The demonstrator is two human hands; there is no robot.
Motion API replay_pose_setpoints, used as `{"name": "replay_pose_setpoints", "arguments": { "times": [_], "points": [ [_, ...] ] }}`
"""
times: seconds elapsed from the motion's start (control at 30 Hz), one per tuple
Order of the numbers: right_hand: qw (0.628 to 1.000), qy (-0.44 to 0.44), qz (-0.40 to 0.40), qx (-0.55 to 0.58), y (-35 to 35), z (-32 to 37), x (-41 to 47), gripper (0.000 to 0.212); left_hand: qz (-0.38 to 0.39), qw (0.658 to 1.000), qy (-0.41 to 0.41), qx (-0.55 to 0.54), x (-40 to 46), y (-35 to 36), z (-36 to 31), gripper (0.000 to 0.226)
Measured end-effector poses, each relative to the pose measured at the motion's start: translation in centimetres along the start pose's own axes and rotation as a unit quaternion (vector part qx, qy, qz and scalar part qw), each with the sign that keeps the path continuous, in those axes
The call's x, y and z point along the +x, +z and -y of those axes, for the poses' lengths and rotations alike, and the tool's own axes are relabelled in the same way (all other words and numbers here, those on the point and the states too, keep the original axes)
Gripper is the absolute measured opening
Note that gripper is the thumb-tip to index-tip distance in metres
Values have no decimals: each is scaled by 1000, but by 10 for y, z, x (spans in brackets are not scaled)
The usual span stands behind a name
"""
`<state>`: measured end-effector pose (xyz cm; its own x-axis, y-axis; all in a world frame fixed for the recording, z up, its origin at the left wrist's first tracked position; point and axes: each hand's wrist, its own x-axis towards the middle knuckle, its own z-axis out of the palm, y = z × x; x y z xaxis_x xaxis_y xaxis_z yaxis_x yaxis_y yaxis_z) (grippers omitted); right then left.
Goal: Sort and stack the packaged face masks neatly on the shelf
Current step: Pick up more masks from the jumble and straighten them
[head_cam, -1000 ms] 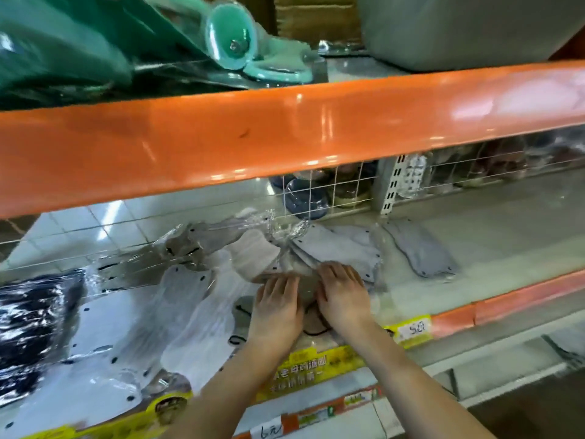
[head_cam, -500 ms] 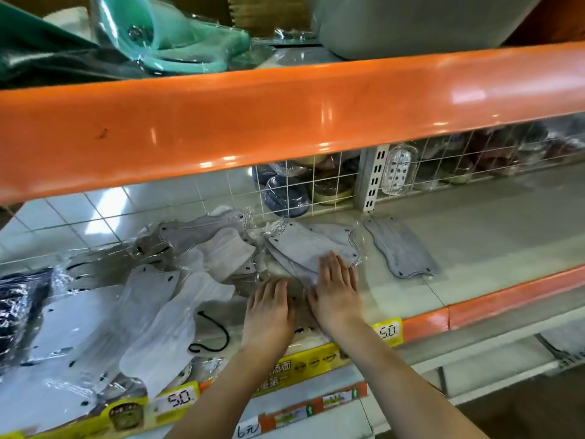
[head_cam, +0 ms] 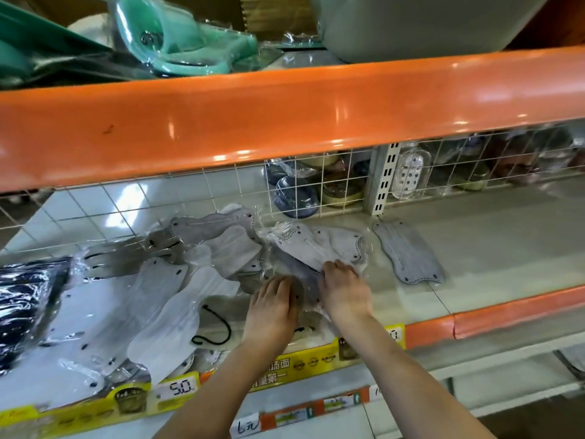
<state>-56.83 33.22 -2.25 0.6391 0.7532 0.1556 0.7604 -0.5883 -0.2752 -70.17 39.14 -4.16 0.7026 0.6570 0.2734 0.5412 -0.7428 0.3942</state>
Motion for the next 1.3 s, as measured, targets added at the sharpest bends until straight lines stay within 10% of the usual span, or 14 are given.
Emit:
{"name": "replay_pose_setpoints", "arguments": {
  "times": [0.23, 0.43, 0.5, 0.6, 0.77, 0.93, 1.07, 1.3],
  "points": [
    [913, 70, -83, 392, -7, 4, -7, 10, 38, 975, -98, -197, 11, -14, -15, 35],
    [546, 187, 36, 816, -21, 19, -17, 25, 10, 900, -214, -379, 21, -31, -30, 41],
    [490, 198, 76, 846, -24, 19, -19, 24, 0, 845, -268, -462, 21, -36, -27, 35],
    [497, 190, 126, 837, -25, 19, -23, 21, -10, 775, -271, -571, 17, -47, -18, 27],
    [456, 228, 95, 855, -29, 13, -22, 28, -16, 858, -193, -475, 13, -63, 5, 59],
    [520, 249, 84, 813, -26, 15, -20, 29, -63, 899, -178, -394, 7, -70, 28, 71],
    [525, 252, 74, 810, -20, 31, -24, 22, -161, 980, -89, -80, -4, -71, 29, 59],
    [606, 211, 111, 759, -9, 79, -34, 16, -101, 983, 67, 134, -33, -63, 41, 56]
  ]
}}
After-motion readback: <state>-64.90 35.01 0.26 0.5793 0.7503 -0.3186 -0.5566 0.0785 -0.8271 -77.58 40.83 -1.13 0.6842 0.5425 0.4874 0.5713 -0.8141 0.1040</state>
